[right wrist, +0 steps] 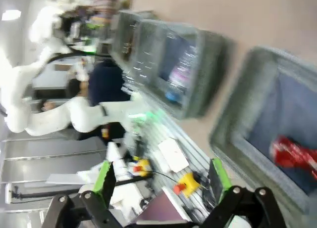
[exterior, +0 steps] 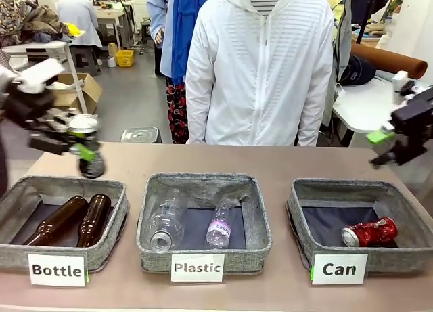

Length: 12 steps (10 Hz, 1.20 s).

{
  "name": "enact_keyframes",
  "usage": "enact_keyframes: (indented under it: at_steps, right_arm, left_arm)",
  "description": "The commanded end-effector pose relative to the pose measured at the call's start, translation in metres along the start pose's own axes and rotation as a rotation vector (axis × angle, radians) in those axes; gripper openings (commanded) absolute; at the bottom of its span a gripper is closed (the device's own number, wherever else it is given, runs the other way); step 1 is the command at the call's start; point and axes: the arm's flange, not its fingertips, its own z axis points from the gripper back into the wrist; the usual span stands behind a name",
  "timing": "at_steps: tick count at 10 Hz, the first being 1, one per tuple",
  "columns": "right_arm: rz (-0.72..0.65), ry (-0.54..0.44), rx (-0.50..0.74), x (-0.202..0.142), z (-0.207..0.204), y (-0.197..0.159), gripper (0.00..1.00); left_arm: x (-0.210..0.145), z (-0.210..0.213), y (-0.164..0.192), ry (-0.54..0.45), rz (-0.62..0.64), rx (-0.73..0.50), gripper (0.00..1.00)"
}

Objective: Sort the can waste into the basket.
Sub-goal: Pick up the can waste from the table and place it in the right Fabric basket.

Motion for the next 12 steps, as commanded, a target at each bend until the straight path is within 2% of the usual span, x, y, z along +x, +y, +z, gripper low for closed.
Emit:
enact_keyframes:
  at_steps: [1,2,3,4,6,7,8,10,12]
  right_arm:
    - [-0.093,0.042,-0.38,-0.045,0.047,0.028,1.0]
    - [-0.111,0.042,-0.517,-0.082,0.069,0.025,1.0]
    - [-0.152,0.006,-0.61,-0.107,0.085,0.018,1.0]
    - [-0.165,-0.031,-0.653,-0.127,0.089,0.014,1.0]
    - [-0.155,-0.064,-0.622,-0.144,0.082,-0.008,1.0]
    - [-0.121,-0.009,-0.643,-0.137,0.109,0.018,1.0]
    - [-0.121,-0.009,-0.643,-0.137,0.109,0.018,1.0]
    - [-0.121,-0.009,-0.643,-0.137,0.109,0.018,1.0]
    - [-0.121,-0.009,-0.643,-0.137,0.109,0.018,1.0]
  left_arm:
    - [0.105,-0.082,0.012,0.198,-0.138,0.0,0.38]
    - [0.154,-0.132,0.019,0.267,-0.258,-0.047,0.38]
    - [0.186,-0.175,0.035,0.283,-0.336,-0.011,0.38]
    - [0.217,-0.224,0.042,0.331,-0.401,-0.055,0.38]
    - [0.275,-0.33,0.051,0.319,-0.587,-0.042,0.38]
    - [0.298,-0.373,0.06,0.288,-0.661,-0.038,0.38]
    - [0.316,-0.413,0.074,0.282,-0.712,0.012,0.38]
    - [0.341,-0.471,0.092,0.272,-0.76,-0.006,0.38]
    - [0.334,-0.492,0.096,0.326,-0.69,-0.125,0.38]
